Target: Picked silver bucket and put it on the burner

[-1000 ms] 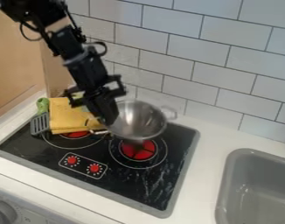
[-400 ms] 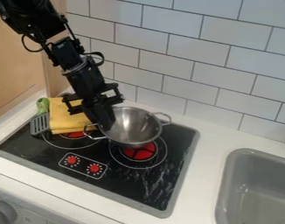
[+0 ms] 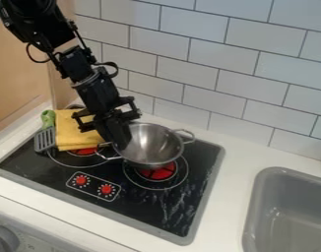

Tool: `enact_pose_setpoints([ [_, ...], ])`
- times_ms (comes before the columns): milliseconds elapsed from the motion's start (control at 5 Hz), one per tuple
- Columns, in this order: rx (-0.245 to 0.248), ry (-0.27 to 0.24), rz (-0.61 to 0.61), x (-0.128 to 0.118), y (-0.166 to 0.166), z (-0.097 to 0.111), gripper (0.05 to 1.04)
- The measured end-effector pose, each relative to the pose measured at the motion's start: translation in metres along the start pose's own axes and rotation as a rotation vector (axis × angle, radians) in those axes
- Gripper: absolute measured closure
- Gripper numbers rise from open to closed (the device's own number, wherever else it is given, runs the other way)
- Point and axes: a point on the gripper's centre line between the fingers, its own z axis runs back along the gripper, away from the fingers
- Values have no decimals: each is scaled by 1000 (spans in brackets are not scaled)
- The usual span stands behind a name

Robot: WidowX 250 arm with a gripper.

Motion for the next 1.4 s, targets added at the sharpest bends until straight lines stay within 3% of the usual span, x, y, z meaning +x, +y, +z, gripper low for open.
enact_pose_setpoints([
  [200,1,13,-12,-1,-2,-4,1006],
  [400,3,36,-4,-3,0,-8,847],
  [800,16,46,-19,-2,-4,-9,301],
  [1000,14,42,-18,0,-5,-9,110],
  [1200,6,35,-13,0,-7,-8,104],
  [1400,38,15,-14,1,-7,0,94],
])
